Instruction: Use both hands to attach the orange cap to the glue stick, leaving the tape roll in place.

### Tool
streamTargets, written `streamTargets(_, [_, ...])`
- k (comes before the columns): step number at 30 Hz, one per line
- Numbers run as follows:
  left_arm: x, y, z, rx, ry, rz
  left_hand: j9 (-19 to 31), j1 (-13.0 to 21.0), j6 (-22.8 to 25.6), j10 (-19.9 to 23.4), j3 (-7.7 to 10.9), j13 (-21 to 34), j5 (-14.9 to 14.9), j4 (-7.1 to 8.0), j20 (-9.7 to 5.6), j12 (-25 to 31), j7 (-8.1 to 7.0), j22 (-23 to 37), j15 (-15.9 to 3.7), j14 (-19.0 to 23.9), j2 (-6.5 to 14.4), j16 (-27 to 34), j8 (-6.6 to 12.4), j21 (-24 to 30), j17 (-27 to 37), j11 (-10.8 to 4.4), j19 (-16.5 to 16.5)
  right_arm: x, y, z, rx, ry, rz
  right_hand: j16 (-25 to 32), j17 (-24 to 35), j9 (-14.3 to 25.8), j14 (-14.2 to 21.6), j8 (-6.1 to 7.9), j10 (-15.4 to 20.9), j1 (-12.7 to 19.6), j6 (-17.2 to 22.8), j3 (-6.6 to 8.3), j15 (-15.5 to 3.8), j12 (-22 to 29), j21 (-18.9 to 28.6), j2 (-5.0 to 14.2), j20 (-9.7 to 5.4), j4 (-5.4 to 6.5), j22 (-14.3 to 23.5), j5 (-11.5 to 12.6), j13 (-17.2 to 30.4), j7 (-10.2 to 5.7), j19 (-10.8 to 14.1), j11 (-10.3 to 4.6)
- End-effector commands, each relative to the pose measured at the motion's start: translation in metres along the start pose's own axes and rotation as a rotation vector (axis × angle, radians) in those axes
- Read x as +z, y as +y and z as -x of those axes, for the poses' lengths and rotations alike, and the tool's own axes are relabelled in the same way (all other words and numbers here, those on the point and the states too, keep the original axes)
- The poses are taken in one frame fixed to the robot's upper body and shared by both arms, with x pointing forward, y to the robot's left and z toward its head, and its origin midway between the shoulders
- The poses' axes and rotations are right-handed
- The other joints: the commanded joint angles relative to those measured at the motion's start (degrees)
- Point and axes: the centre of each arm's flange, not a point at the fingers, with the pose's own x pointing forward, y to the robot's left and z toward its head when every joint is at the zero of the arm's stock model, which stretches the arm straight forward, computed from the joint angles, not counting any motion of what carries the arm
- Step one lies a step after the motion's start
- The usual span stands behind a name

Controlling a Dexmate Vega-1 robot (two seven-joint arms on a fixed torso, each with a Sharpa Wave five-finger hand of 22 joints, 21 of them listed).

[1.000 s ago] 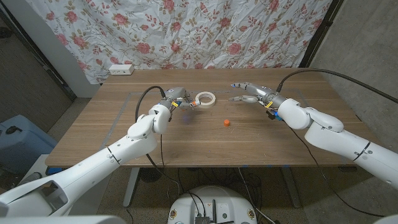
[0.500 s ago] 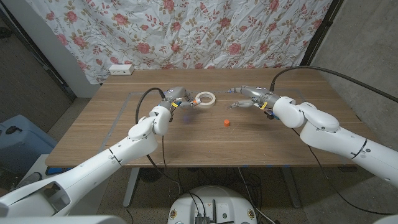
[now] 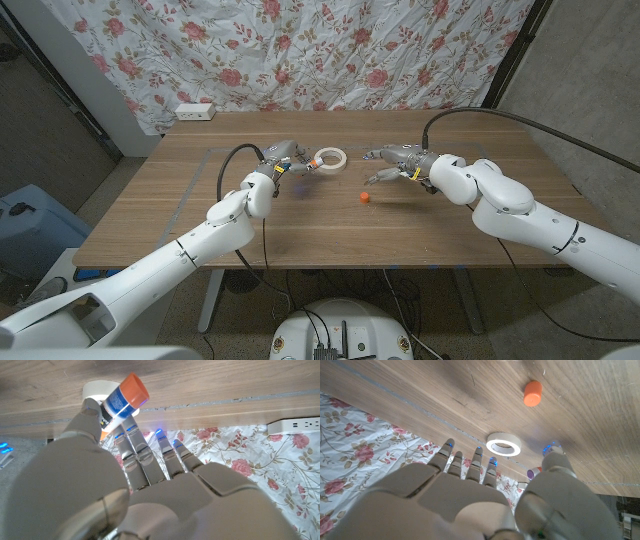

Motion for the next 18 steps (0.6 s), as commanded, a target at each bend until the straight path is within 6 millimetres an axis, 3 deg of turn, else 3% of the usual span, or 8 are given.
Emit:
streamTargets(1, [-0.005,0.001,-0.001,0.020,0.007,0.057,0.40,0.44,7.04,1.67,0.12,0.17,0.31,0.26,-0.15,0.21,-0.16,0.15,-6.39,-0.18,1.03,-0.16,0.17,-0.13,0.06,-1.52,-0.21,0.013,0.004,-0.002,0.068,0.007,0.098,0.38,0.06,0.14,0.74,0.10,0.26,-0.01,-0.36,0.09,0.25,0.06,0.41,-0.41,-0.15,0.13,0.17,0.06,0.35,-0.01,0.83,-0.08])
streamTargets(18, [-0.004,-0.003,0.000,0.035,-0.018,0.105,0.41,0.14,7.12,1.53,-0.14,0.17,0.32,0.27,-0.98,0.10,-0.51,0.16,-6.35,-0.12,1.06,-0.06,-0.19,-0.07,0.11,-1.53,-0.68,0.019,0.023,-0.012,0.112,0.084,0.216,1.03,0.02,0.32,2.60,0.87,2.73,3.71,0.92,1.07,-0.59,0.86,0.64,-1.40,-0.16,0.04,0.15,0.09,0.76,-0.99,2.54,-0.64])
